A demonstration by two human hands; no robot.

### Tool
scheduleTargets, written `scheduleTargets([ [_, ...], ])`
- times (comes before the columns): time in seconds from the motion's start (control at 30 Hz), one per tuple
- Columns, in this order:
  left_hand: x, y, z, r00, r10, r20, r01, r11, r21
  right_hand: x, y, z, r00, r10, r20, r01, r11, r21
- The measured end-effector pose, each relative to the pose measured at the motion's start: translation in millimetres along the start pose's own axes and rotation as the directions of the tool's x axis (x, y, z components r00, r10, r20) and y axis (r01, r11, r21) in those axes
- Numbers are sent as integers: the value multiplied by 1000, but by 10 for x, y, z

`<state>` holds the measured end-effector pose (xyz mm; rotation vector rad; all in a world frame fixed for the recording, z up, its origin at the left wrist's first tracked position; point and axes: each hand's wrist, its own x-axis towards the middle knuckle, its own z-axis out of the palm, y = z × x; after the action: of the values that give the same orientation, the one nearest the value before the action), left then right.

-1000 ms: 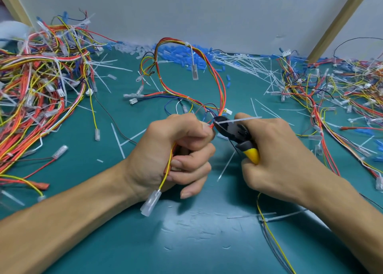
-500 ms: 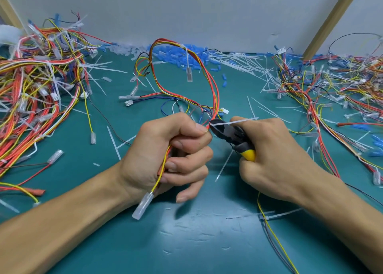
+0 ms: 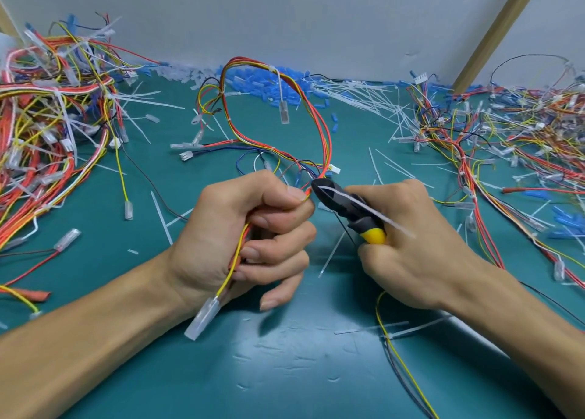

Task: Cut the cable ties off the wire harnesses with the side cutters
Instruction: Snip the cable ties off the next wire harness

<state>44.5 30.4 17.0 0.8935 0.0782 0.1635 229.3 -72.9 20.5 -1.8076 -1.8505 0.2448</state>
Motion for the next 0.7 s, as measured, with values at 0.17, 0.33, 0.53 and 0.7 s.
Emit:
scheduleTargets([
  [0.17, 6, -15, 37, 996, 65, -69, -60, 996, 69, -10, -62, 45, 1000, -8, -11, 9, 994, 109],
  [0.33, 3, 1, 41, 986, 129, -104, -116, 985, 124, 60, -15, -3, 993, 82, -81, -59, 966, 252],
  [0.53, 35, -40, 50, 980, 147, -131, -120, 973, 198, 86, 24, -156, 950, 234, -205, -133, 901, 412],
  [0.7, 24, -57, 20, 981, 162, -109, -137, 969, 207, 110, -3, -182, 952, 284, -117, -159, 781, 604],
])
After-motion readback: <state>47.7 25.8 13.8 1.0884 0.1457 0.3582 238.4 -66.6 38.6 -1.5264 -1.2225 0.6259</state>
